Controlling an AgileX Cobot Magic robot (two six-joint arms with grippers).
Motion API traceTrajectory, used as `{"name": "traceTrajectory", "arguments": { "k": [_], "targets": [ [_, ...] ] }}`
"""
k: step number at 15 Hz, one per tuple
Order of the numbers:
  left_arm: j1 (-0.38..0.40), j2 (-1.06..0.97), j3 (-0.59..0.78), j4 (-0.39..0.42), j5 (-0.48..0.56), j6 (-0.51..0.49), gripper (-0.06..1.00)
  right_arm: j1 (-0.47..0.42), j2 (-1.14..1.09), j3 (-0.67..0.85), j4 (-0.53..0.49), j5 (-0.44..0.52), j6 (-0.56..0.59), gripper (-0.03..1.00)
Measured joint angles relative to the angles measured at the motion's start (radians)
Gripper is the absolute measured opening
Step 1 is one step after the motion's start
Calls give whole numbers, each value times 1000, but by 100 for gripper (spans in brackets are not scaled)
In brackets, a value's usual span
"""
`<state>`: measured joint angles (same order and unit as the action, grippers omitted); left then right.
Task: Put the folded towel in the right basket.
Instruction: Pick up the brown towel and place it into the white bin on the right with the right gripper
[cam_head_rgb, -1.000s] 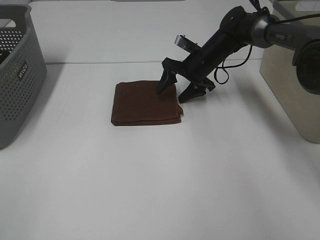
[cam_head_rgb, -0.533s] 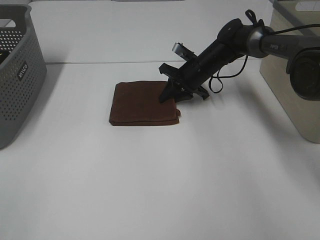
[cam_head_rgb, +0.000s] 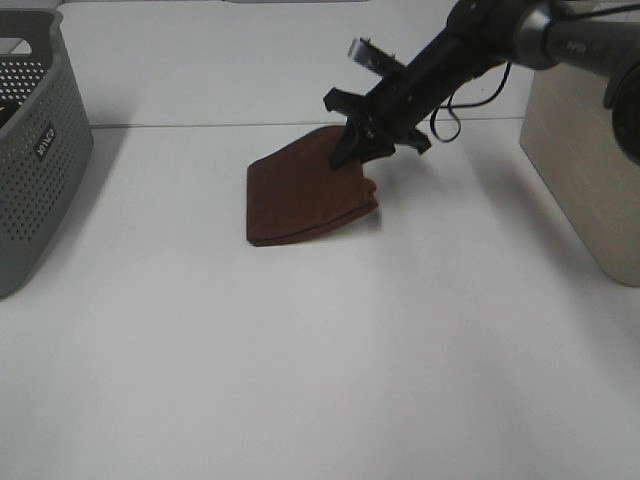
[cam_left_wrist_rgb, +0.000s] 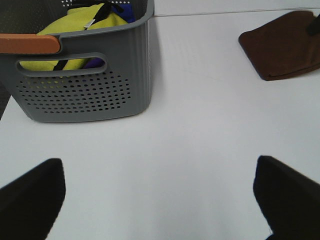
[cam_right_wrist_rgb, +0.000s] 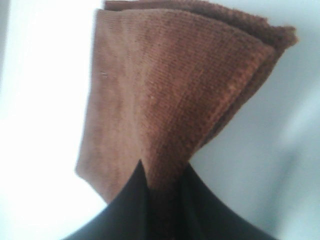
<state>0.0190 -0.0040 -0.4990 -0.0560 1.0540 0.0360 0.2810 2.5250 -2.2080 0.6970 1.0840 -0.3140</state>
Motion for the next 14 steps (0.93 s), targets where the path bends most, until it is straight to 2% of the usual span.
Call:
{"name": "traceTrajectory", "arguments": {
  "k": [2,5,7,10,14],
  "targets": [
    [0,0,0,0,0,0,97,0,-90,0,-68,3,0,10],
    [0,0,0,0,0,0,97,-16,-290,0,-237,18,46,10],
    [0,0,0,0,0,0,97,-45,-364,0,-286,36,64,10],
    [0,0,0,0,0,0,97,-168,-488,0,-310,79,74,10],
    [0,0,0,0,0,0,97,-395,-545,0,-321,131,91,10]
  ]
}}
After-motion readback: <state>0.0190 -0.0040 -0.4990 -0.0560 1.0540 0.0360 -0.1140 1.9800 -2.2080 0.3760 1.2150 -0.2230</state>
